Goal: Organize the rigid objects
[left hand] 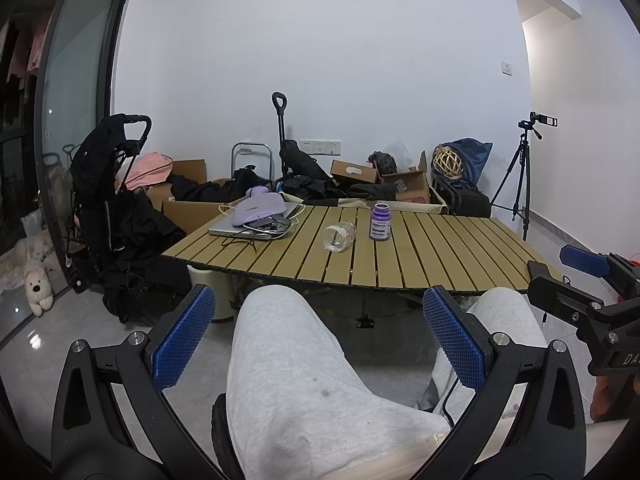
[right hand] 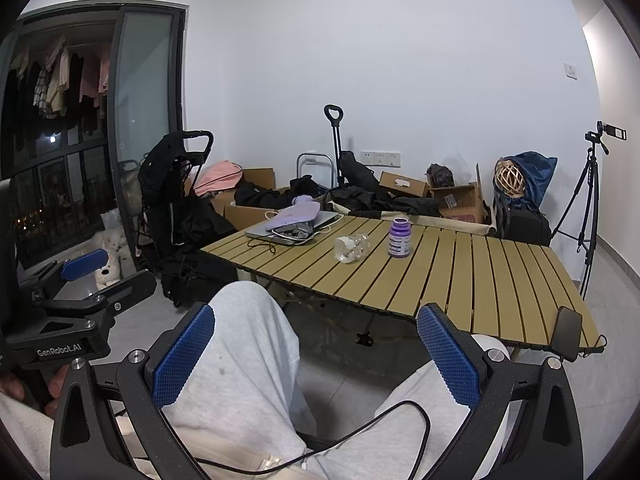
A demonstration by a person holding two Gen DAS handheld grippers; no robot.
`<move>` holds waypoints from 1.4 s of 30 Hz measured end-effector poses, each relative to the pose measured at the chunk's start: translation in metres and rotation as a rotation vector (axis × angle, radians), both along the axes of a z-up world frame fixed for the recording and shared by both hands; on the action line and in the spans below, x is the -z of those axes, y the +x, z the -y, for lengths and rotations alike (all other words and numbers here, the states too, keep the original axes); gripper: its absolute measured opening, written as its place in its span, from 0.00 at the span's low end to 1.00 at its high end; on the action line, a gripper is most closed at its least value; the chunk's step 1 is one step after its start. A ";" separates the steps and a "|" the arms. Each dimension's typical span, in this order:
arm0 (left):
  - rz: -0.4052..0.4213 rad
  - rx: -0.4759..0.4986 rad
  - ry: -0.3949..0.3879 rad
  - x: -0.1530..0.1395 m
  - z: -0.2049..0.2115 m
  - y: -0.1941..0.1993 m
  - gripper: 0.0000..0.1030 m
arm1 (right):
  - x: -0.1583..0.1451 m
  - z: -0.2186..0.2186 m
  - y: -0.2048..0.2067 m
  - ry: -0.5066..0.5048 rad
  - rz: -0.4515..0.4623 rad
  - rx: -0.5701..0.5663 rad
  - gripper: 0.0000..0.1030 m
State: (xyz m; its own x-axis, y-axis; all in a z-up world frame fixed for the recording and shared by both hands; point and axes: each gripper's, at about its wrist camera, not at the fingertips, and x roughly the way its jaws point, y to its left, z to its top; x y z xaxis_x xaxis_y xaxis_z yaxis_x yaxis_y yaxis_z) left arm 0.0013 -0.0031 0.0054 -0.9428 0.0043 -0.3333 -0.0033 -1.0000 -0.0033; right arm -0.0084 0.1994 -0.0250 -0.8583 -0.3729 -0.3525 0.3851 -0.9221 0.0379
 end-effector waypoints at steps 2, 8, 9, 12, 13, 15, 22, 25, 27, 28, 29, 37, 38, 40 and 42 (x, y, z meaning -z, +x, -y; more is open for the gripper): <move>0.000 0.000 0.001 0.001 0.000 0.000 1.00 | -0.001 0.000 0.000 0.001 0.002 -0.001 1.00; 0.001 -0.002 0.004 0.002 0.001 0.000 1.00 | 0.003 0.001 0.000 0.000 0.004 -0.001 1.00; 0.002 -0.002 0.004 0.002 0.002 0.000 1.00 | 0.002 0.001 0.000 0.000 0.004 -0.001 1.00; 0.001 -0.003 0.004 0.001 0.002 0.000 1.00 | 0.001 0.001 0.000 0.000 0.001 -0.001 1.00; 0.002 -0.003 0.005 0.001 0.002 0.000 1.00 | 0.001 0.000 -0.001 -0.001 0.000 0.000 1.00; 0.002 -0.003 0.005 0.001 0.002 0.001 1.00 | 0.001 0.000 -0.002 -0.003 0.001 -0.001 1.00; 0.000 -0.004 0.007 0.002 0.003 0.002 1.00 | 0.002 0.000 -0.002 -0.005 -0.001 -0.002 1.00; 0.000 -0.005 0.009 0.003 0.003 0.002 1.00 | 0.003 0.000 -0.003 -0.006 0.003 -0.002 1.00; 0.001 -0.006 0.010 0.003 0.003 0.003 1.00 | 0.004 0.000 -0.002 -0.004 0.004 -0.001 1.00; 0.001 -0.006 0.010 0.004 0.003 0.003 1.00 | 0.003 0.000 -0.002 -0.004 0.004 -0.002 1.00; 0.001 -0.007 0.010 0.004 0.003 0.003 1.00 | 0.003 -0.001 -0.002 -0.004 0.002 -0.001 1.00; 0.004 -0.008 0.012 0.004 0.002 0.002 1.00 | 0.002 0.000 -0.001 -0.005 0.004 -0.002 1.00; 0.004 -0.007 0.012 0.004 0.002 0.002 1.00 | 0.002 0.000 -0.001 -0.005 0.003 -0.002 1.00; 0.004 -0.007 0.012 0.004 0.002 0.002 1.00 | 0.001 0.000 -0.002 -0.004 0.003 -0.002 1.00; 0.004 -0.008 0.011 0.004 0.003 0.002 1.00 | 0.001 0.000 -0.002 -0.005 0.005 -0.002 1.00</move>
State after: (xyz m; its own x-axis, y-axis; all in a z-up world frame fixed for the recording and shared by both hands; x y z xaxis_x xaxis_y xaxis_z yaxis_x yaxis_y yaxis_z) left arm 0.0037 -0.0059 0.0014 -0.9416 0.0008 -0.3366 0.0042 -0.9999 -0.0143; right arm -0.0102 0.1994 -0.0258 -0.8559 -0.3764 -0.3546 0.3867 -0.9211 0.0443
